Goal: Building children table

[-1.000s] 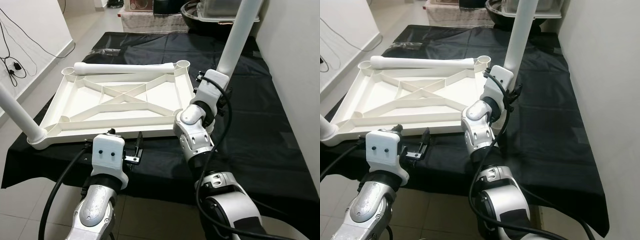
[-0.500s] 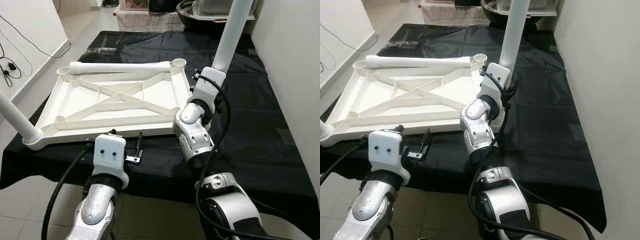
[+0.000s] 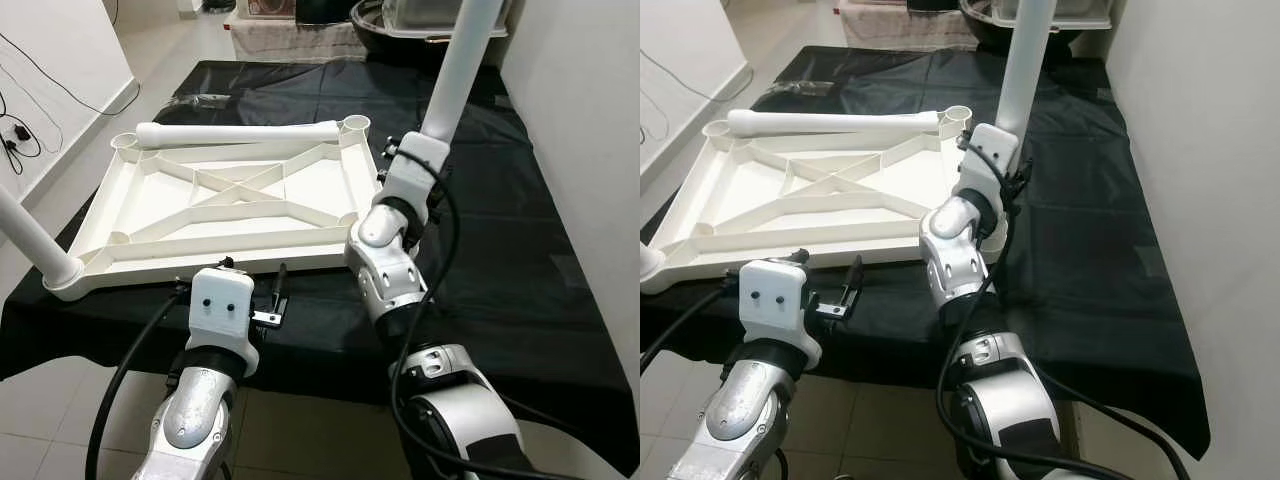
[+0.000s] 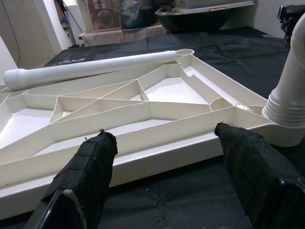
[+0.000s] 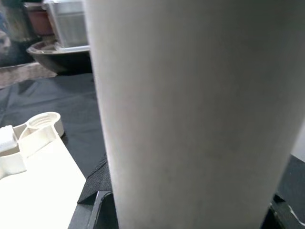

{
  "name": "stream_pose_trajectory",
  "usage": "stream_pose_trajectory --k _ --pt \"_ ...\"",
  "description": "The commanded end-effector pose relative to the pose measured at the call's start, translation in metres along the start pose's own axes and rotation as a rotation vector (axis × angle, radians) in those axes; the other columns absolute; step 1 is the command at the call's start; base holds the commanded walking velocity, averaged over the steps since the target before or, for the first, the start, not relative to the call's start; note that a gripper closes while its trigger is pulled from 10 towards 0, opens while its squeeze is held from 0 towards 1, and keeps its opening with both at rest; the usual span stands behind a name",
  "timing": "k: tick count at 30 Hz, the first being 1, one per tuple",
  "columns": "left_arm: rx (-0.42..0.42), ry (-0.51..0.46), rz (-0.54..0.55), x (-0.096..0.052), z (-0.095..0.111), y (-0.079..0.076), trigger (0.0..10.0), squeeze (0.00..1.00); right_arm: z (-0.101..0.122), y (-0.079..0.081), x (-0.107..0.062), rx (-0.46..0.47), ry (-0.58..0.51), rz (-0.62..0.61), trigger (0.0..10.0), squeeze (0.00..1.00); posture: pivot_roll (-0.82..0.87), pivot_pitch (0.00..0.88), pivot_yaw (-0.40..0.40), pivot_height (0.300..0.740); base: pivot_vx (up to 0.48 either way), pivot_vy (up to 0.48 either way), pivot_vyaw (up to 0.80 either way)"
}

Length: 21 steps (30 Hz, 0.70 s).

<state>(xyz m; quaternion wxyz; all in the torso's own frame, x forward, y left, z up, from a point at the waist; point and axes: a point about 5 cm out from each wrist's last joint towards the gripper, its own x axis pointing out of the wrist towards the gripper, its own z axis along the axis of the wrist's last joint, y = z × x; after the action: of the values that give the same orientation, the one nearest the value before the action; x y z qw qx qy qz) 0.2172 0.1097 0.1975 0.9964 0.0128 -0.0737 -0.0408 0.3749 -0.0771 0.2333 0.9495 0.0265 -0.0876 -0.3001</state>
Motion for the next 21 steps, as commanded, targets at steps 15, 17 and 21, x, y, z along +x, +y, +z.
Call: stream_pose_trajectory --k 15,17,21 --pt "0.010 0.011 -0.006 -0.002 -0.004 -0.001 10.0 0.00 -0.067 0.001 -0.034 -0.144 0.260 0.020 10.0 0.00 0.06 0.146 0.026 0.740 0.000 0.000 0.00" --pt "0.011 0.011 -0.006 -0.002 -0.004 -0.001 10.0 0.00 -0.067 0.002 -0.034 -0.139 0.268 0.018 10.0 0.00 0.06 0.146 0.026 0.740 0.000 0.000 0.00" --pt "0.010 0.013 -0.006 -0.002 -0.004 -0.001 10.0 0.00 -0.067 0.003 -0.033 -0.127 0.283 0.027 10.0 0.00 0.06 0.146 0.021 0.740 0.000 0.000 0.00"
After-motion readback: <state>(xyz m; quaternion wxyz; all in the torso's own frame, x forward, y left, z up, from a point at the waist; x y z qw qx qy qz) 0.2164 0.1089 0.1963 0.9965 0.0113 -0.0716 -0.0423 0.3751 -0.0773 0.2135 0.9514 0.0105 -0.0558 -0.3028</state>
